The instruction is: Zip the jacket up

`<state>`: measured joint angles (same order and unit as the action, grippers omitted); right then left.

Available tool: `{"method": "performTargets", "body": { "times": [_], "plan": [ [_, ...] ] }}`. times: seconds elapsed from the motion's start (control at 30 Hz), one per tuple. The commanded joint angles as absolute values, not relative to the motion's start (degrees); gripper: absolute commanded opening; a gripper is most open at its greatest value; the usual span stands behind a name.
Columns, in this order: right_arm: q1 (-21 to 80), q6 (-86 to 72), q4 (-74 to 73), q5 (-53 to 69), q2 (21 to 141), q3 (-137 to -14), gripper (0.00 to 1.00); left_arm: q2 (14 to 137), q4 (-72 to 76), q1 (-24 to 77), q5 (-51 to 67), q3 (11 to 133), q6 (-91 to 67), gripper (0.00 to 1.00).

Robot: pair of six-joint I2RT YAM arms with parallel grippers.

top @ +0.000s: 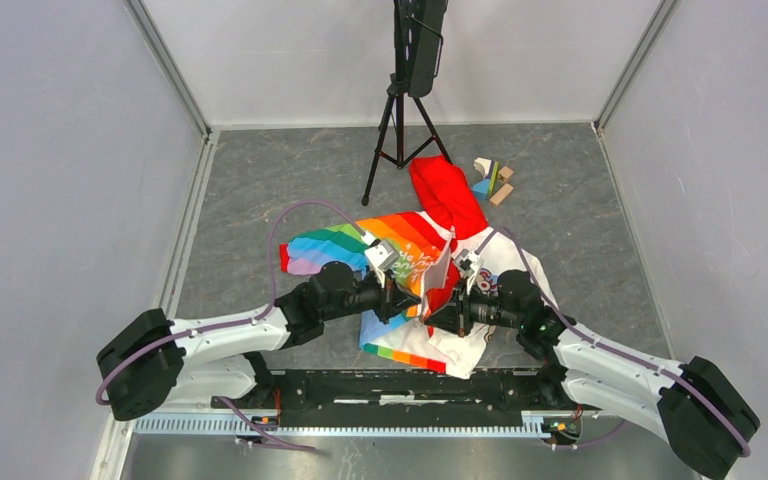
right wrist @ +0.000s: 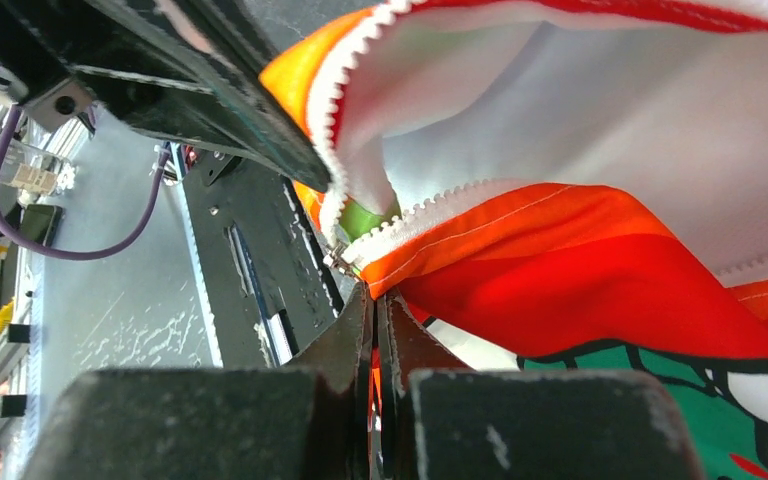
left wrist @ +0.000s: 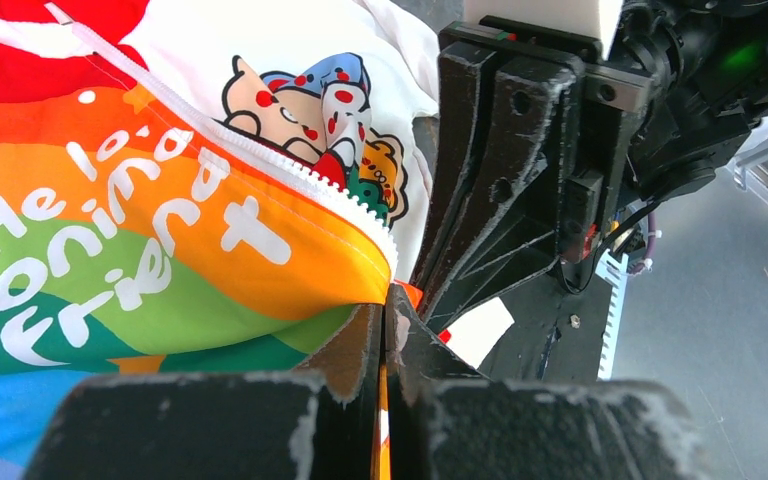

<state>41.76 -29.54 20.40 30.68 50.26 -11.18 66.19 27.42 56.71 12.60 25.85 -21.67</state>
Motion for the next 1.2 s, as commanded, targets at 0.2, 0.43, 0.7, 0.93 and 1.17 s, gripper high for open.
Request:
{"method": "performTargets", "body": {
  "times": [0.2, 0.43, 0.7, 0.93, 1.17],
  "plan": [
    [40.8, -37.7, 24.8, 34.8, 52.5, -11.8, 0.00, 64.6, 26.6, 56.7, 13.0, 26.8, -20.7, 0.02],
    [40.6, -38.5, 25.0, 35.0, 53.2, -12.2, 0.00, 64.6, 26.2, 56.6, 13.5, 27.1, -20.7, 0.02],
    [39.6, -39.8, 23.9, 36.0, 53.9, -12.9, 0.00, 64.0, 23.5, 56.7, 14.7, 27.6, -19.5, 0.02],
    [39.0, -38.2, 23.5, 37.1, 54.7, -13.9, 0.00, 64.4, 20.8, 56.7, 16.7, 29.0, -18.1, 0.02],
    [39.0, -34.7, 22.6, 38.6, 56.2, -15.7, 0.00, 66.1, 18.9, 56.7, 17.5, 30.8, -19.2, 0.08]
  ]
}}
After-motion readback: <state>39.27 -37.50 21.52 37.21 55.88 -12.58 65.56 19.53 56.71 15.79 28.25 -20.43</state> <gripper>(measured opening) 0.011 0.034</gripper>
